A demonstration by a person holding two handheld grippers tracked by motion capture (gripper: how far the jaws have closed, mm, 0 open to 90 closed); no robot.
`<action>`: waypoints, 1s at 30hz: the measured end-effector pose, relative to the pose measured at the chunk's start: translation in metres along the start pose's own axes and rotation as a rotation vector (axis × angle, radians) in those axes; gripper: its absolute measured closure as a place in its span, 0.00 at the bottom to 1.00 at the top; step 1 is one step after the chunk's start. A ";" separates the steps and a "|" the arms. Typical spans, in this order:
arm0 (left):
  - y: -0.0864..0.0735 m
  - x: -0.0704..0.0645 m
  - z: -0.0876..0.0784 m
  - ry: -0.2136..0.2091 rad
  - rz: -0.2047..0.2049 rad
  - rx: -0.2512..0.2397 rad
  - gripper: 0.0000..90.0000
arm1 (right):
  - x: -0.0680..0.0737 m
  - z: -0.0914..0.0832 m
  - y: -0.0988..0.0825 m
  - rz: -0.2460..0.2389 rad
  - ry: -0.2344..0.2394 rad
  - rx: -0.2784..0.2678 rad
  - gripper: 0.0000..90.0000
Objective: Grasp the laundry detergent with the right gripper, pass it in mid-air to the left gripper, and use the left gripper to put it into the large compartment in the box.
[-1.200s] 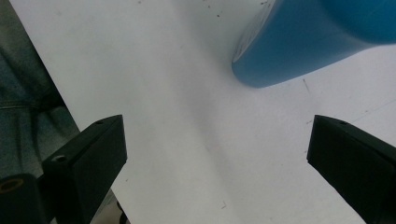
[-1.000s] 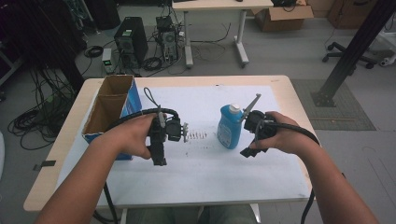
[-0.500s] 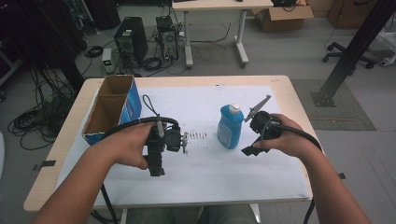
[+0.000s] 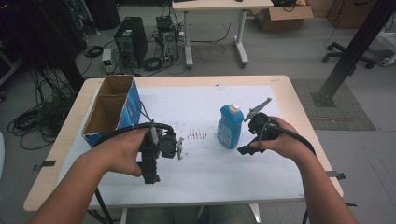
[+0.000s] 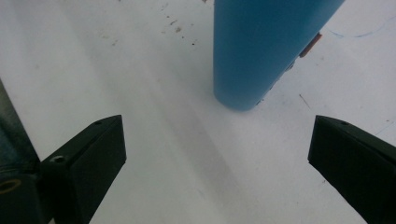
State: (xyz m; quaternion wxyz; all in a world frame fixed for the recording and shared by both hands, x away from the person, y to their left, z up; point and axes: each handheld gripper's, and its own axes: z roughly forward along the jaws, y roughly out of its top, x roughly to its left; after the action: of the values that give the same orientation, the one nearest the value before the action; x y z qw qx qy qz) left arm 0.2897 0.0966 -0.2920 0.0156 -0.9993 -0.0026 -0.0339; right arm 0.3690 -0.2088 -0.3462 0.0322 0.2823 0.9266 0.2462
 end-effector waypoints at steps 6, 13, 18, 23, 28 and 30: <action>0.000 -0.007 -0.005 0.011 0.011 0.000 0.00 | -0.003 0.007 -0.002 0.032 -0.002 -0.037 0.05; 0.000 -0.011 -0.008 0.017 0.024 0.007 0.00 | -0.003 0.015 -0.003 0.047 -0.007 -0.099 0.05; -0.001 -0.015 -0.011 0.027 0.022 0.014 0.00 | -0.005 0.020 -0.004 0.061 -0.002 -0.160 0.04; -0.006 -0.019 -0.014 0.031 0.017 0.011 0.00 | -0.006 0.025 -0.006 0.074 -0.008 -0.203 0.04; -0.007 -0.019 -0.012 0.028 0.012 0.016 0.00 | -0.004 0.029 -0.008 0.065 -0.020 -0.228 0.03; -0.008 -0.018 -0.012 0.031 0.010 0.014 0.00 | -0.003 0.030 -0.008 0.062 -0.036 -0.243 0.03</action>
State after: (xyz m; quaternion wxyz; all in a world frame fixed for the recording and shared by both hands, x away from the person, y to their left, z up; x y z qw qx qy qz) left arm 0.2704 0.1037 -0.2811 0.0230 -0.9985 0.0025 -0.0490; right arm 0.3729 -0.2031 -0.3766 0.0751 0.3094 0.8800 0.3525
